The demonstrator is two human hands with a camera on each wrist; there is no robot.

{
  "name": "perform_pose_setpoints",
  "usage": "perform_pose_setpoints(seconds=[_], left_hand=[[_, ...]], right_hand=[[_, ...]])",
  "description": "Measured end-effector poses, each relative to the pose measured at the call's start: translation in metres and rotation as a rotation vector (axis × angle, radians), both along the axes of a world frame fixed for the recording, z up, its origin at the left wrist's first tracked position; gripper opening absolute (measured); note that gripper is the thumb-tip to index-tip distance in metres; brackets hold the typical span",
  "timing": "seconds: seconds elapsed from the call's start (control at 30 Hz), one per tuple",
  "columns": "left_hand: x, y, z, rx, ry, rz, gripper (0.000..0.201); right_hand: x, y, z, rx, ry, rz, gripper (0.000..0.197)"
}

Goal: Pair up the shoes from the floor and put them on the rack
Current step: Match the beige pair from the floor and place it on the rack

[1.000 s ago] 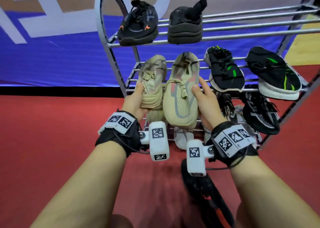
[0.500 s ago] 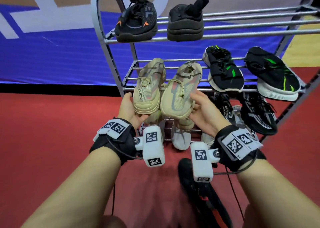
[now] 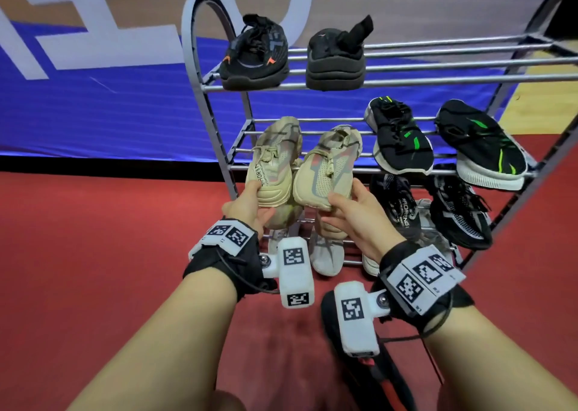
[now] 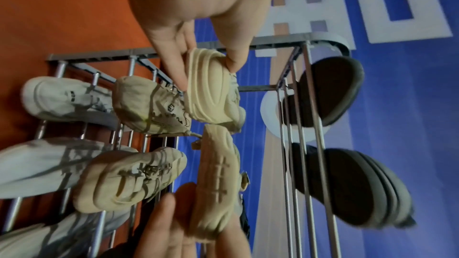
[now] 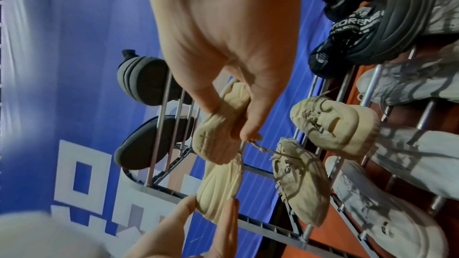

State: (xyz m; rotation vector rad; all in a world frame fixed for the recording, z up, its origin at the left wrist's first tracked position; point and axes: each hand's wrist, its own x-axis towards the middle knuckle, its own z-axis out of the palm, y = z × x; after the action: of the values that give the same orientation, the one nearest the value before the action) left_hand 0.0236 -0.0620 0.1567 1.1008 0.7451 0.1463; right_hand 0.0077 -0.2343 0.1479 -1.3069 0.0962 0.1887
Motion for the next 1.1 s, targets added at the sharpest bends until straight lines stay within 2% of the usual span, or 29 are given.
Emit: perform_pose_setpoints(seconds=[0.17,0.27,0.33,0.43,0.5,0.63,0.7,0.77,0.8,1.1], left_hand=[[0.012,0.0,0.002,-0.061,-0.125,0.106,0.051],[0.021,-0.003,0.01,-0.071,-0.168,0.071,0.029],[0.027,-0.004,0.015,-0.08,-0.197,0.052,0.022],[0.037,-0.005,0.016,-0.071,-0.212,0.056,0.027],[0.041,-0.006,0.013,-0.052,-0.2,0.064,0.031],[0.048,-0.01,0.005,-0.036,-0.151,0.104,0.048],[0.054,-0.012,0.003,-0.067,-0.144,0.102,0.042],[0.058,-0.014,0.002,-0.068,-0.147,0.072,0.023],[0.059,-0.015,0.002,-0.052,-0.149,0.063,0.02],[0.063,-0.009,-0.005,-0.01,-0.168,-0.013,0.031]], right_hand=[[0.011,0.006,0.004,-0.054,-0.07,-0.025,0.031],[0.023,0.005,0.004,-0.049,-0.095,-0.007,0.035],[0.031,0.006,0.002,-0.046,-0.117,-0.024,0.043],[0.043,0.003,0.0,-0.008,-0.138,-0.037,0.045],[0.05,-0.001,-0.001,0.025,-0.142,-0.031,0.04],[0.061,-0.004,-0.009,0.075,-0.142,-0.051,0.033],[0.065,-0.005,-0.012,0.055,-0.143,-0.063,0.035],[0.069,-0.007,-0.015,0.052,-0.15,-0.073,0.036],[0.071,-0.008,-0.017,0.055,-0.151,-0.074,0.034],[0.08,-0.012,-0.023,0.087,-0.159,-0.076,0.026]])
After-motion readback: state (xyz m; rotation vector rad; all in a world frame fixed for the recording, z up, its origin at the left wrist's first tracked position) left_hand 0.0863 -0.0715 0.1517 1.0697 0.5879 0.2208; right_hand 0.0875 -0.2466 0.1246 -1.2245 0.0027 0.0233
